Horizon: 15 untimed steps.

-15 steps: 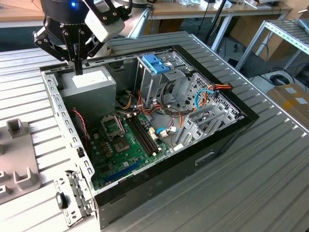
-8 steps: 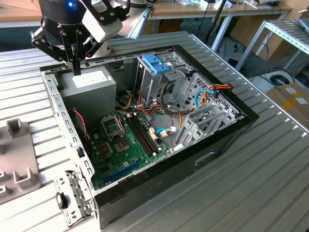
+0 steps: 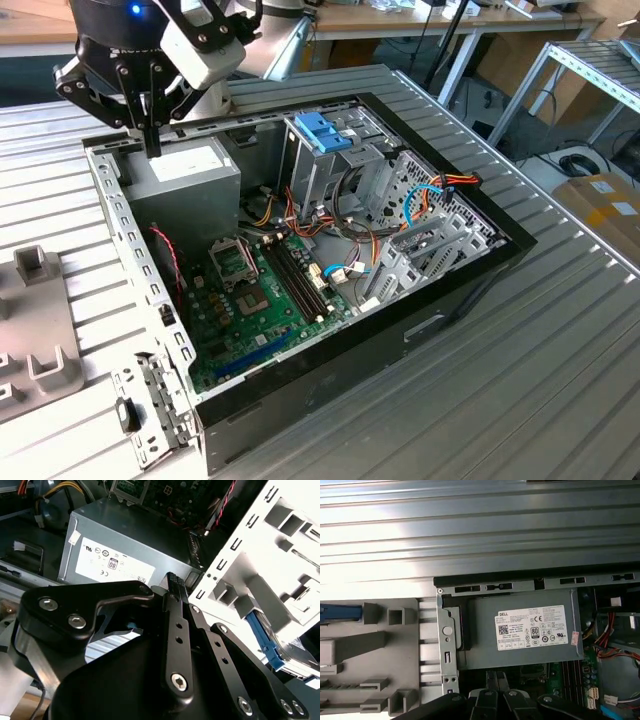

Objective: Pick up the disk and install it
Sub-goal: 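Reach for the disk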

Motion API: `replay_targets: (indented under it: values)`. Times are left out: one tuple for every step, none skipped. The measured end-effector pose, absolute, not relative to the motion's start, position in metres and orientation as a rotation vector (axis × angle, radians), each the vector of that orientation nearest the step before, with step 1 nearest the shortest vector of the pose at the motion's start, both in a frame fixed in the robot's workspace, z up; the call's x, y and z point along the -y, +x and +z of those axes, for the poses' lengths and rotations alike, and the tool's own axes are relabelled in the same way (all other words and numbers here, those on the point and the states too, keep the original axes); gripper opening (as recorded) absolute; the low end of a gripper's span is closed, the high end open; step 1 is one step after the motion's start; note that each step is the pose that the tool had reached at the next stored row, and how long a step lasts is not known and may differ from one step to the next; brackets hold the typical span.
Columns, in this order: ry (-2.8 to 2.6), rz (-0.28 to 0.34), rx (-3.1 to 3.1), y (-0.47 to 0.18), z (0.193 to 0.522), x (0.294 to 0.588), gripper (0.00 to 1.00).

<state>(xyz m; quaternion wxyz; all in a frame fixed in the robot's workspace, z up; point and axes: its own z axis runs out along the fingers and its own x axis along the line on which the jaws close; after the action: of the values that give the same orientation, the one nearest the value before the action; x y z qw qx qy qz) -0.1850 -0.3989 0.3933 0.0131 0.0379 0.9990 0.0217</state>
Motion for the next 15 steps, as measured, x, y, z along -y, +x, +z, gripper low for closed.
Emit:
replay_targets:
  values:
    - [0.118,0.068,-3.113,-0.186,0.393,0.399,0.10]
    - [0.118,0.068,-3.113,-0.187,0.393,0.399,0.10]
    - [0.118,0.068,-3.112,-0.187,0.393,0.399,0.10]
    - [0.118,0.068,-3.112,-0.188,0.393,0.399,0.10]
    - [0.118,0.068,-3.112,-0.189,0.393,0.399,0.10]
    - [0.118,0.068,-3.113,-0.190,0.393,0.399,0.10]
    - [0.118,0.068,-3.112,-0.191,0.393,0.399,0.10]
    - [0.118,0.068,-3.112,-0.192,0.393,0.399,0.10]
    - [0.118,0.068,-3.113,-0.193,0.393,0.399,0.10]
    - [0.118,0.068,-3.112,-0.194,0.393,0.399,0.10]
    - [0.118,0.068,-3.112,-0.196,0.393,0.399,0.10]
    - [0.118,0.068,-3.112,-0.197,0.393,0.399,0.10]
    - [0.118,0.068,-3.112,-0.198,0.393,0.399,0.10]
    - [0.118,0.068,-3.112,-0.199,0.393,0.399,0.10]
    - [0.118,0.068,-3.112,-0.200,0.393,0.399,0.10]
